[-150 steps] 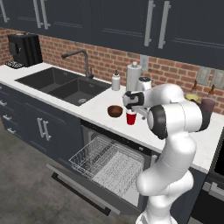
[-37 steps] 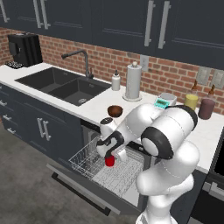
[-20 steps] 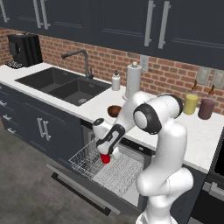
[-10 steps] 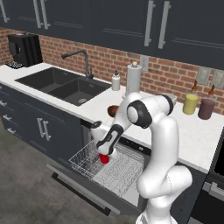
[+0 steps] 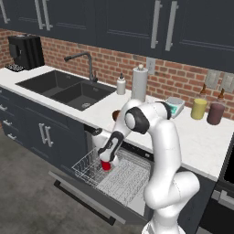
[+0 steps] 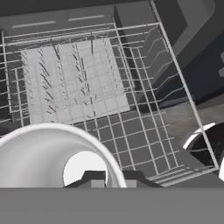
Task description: Pick up the cup and bowl from the counter, place them in the dishwasher, and close the dishwasher door.
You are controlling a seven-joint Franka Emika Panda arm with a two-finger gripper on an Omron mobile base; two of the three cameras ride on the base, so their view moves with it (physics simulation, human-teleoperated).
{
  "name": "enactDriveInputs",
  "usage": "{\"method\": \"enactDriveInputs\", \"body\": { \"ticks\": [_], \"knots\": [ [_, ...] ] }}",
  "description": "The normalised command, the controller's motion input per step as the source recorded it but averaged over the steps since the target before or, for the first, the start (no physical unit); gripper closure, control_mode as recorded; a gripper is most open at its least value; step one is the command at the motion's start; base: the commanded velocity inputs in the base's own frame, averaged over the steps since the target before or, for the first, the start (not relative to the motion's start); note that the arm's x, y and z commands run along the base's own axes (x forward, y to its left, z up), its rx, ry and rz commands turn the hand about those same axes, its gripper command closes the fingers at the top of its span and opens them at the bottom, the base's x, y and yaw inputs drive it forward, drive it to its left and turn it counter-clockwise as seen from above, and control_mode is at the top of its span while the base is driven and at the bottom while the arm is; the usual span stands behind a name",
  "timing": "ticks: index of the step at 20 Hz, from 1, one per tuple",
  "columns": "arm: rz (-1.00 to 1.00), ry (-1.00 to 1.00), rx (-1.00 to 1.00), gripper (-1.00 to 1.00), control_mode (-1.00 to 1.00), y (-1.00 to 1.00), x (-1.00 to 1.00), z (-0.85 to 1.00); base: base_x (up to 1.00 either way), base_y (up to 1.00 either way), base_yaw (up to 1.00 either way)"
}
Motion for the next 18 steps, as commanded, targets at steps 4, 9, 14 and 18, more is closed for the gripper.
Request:
{"method": "enactDriveInputs", "body": {
  "ticks": [4, 9, 14, 18],
  "knots": [
    [0.00, 0.00, 0.00, 1.00, -1.00, 0.04, 0.42, -0.30, 0.00, 0.00, 0.00],
    [0.00, 0.00, -0.01, 1.00, -1.00, 0.06, 0.42, -0.37, 0.00, 0.00, 0.00],
    [0.00, 0.00, -0.02, 1.00, -1.00, 0.10, 0.41, -0.43, 0.00, 0.00, 0.00],
    [0.00, 0.00, -0.02, 1.00, -1.00, 0.11, 0.39, -0.41, 0.00, 0.00, 0.00]
  ]
}}
